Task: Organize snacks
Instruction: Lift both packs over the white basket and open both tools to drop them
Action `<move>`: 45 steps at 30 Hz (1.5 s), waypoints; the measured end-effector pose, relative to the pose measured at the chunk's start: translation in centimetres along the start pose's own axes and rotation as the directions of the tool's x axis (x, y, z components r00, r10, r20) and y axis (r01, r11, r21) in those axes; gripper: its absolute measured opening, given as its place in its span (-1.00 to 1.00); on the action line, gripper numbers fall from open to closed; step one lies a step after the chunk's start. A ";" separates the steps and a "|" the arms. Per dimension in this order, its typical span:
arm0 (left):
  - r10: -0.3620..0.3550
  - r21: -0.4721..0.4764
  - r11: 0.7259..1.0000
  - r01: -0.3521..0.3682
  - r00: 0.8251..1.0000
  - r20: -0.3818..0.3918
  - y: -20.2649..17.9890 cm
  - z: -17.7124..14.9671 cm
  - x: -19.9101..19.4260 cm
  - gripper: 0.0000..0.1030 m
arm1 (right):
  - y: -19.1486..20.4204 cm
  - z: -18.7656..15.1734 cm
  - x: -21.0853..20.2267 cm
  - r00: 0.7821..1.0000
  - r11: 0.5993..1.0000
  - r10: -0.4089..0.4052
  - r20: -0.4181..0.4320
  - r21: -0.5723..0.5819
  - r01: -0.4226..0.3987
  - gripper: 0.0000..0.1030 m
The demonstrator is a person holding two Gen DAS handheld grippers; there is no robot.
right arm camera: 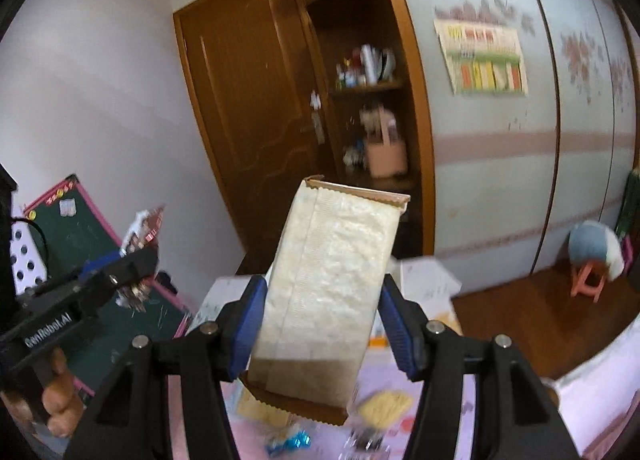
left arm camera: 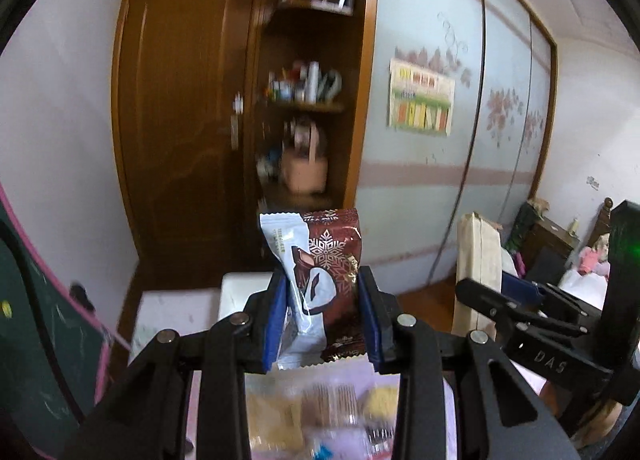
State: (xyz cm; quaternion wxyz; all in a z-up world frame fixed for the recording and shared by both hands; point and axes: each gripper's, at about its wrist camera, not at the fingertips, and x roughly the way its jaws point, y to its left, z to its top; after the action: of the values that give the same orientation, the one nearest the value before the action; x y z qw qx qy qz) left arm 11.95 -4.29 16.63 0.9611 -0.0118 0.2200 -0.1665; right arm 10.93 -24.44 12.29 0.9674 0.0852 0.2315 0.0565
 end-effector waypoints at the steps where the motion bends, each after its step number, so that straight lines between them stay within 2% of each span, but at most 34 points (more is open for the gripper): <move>1: 0.004 0.003 1.000 -0.004 1.000 0.013 -0.2 1.2 0.1 -0.38 | -0.2 0.8 0.2 1.000 1.000 -0.009 0.011 -0.004 0.009 0.10; 5: 0.023 0.004 1.000 -0.023 0.999 0.033 -0.5 4.1 1.5 -0.37 | -0.2 3.8 1.9 0.999 0.999 -0.042 0.032 -0.024 0.043 0.10; 9: 0.087 0.013 0.996 -0.087 0.996 0.034 0.2 6.3 4.6 -0.37 | -0.3 5.8 4.6 0.999 0.998 -0.043 0.020 -0.033 0.044 0.10; 15: 0.211 0.026 0.977 -0.210 0.977 -0.032 3.5 7.5 12.7 -0.37 | 0.2 7.0 10.6 0.999 0.998 -0.045 -0.017 -0.049 0.044 0.10; 20: 0.265 0.057 0.964 -0.260 0.953 -0.146 6.3 4.1 20.6 -0.37 | 0.2 5.1 17.2 0.991 0.997 -0.059 -0.117 -0.059 0.052 0.10; 26: 0.285 0.070 0.959 -0.276 0.917 -0.279 9.0 -1.5 28.0 -0.37 | 0.1 0.8 24.1 0.961 0.996 -0.076 -0.267 -0.066 0.060 0.11; 31: 0.287 0.089 0.958 -0.274 0.892 -0.350 10.2 -5.2 31.1 -0.37 | -0.4 -2.2 28.0 0.931 0.995 -0.097 -0.353 -0.070 0.078 0.11; 35: 0.271 0.089 0.962 -0.257 0.878 -0.395 10.7 -7.5 32.6 -0.35 | -0.7 -4.4 29.9 0.906 0.994 -0.102 -0.411 -0.075 0.078 0.11; 37: 0.267 0.100 0.964 -0.248 0.873 -0.408 10.7 -8.0 33.8 -0.19 | -0.4 -5.5 30.4 0.898 0.994 -0.100 -0.429 -0.081 0.072 0.11; 39: 0.276 0.114 0.961 -0.251 0.861 -0.428 10.7 -8.9 34.0 0.46 | -0.2 -6.2 30.5 0.896 0.993 -0.105 -0.431 -0.092 0.072 0.11; 40: 0.284 0.116 0.959 -0.259 0.863 -0.419 10.7 -9.3 33.5 0.53 | 0.0 -6.6 30.5 0.893 0.991 -0.119 -0.435 -0.105 0.081 0.11; 43: 0.288 0.121 0.958 -0.262 0.868 -0.403 10.6 -9.6 32.7 0.55 | 0.2 -6.9 30.2 0.889 0.988 -0.137 -0.437 -0.120 0.094 0.17; 45: 0.277 0.107 0.961 -0.256 0.870 -0.407 10.7 -9.5 32.2 0.55 | 0.1 -6.7 29.9 0.890 0.988 -0.140 -0.434 -0.116 0.100 0.30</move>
State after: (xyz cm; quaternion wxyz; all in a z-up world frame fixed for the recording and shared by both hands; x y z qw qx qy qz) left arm 38.55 -4.18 -6.50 0.9053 0.0784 0.4158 -0.0364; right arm 34.34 -18.98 -6.70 0.8944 0.0119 0.4463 0.0249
